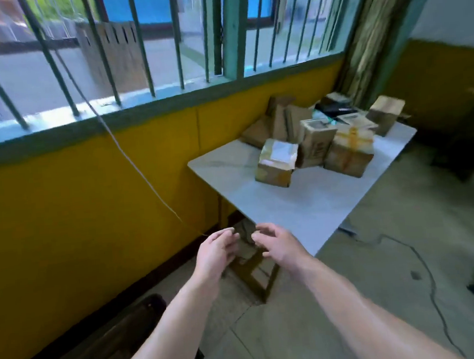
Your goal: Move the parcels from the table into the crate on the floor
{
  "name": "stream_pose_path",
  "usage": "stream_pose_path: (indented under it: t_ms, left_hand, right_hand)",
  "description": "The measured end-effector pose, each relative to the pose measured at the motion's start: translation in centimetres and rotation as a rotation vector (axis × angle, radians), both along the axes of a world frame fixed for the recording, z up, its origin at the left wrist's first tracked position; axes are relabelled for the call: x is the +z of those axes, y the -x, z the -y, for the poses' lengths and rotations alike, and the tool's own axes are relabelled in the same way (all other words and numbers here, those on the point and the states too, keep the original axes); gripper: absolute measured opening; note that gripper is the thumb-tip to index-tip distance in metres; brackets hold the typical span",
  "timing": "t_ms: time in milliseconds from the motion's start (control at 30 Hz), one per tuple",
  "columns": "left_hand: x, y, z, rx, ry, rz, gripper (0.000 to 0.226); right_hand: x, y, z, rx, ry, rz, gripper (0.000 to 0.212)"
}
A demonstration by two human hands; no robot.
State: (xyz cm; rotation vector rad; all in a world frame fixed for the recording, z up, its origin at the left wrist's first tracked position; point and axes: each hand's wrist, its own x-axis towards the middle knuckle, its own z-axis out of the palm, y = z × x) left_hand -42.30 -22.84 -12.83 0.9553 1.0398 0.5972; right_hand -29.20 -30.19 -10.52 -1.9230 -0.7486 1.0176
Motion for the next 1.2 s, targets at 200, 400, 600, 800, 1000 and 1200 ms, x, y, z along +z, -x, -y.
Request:
stream_pose_path:
  t_ms: [200, 400, 600, 800, 1000, 1200]
  left_hand:
    - [1.8, -13.9, 1.8, -0.053, -0.011, 0.016, 0.016]
    - [2.8, -23.7, 0.8, -0.111, -0.048, -0.027, 0.017]
    - [1.0, -32.3, -4.7, -0.063, -0.114, -0.058, 0.020]
    - [-0.8, -38.8, -12.2, 0.048, -0.267, -0.170, 0.020]
    - [-1.8, -46.2, -12.8, -0.163, -0.242, -0.138, 0.026]
    - [-2.1, -54.2, -12.5, -0.247, -0.276, -0.304, 0.041]
  right_hand:
    - [1.3, -14.0, 3.0, -0.013, -0.010, 0.053, 0.042]
    - [0.8, -24.4, 1.7, -0.049, -0.007, 0.042, 0.044]
    - [-1.1, -32.2, -3.2, -0.058, 0.002, 0.003, 0.040]
    - [-1.9, -39.9, -9.8, -0.037, 0.048, 0.056, 0.040]
    - [-1.7, -46.7, -13.5, -0.094, 0.045, 0.092, 0.040]
    - [-1.3, -55.7, -15.9, -0.144, -0.090, 0.235, 0.026]
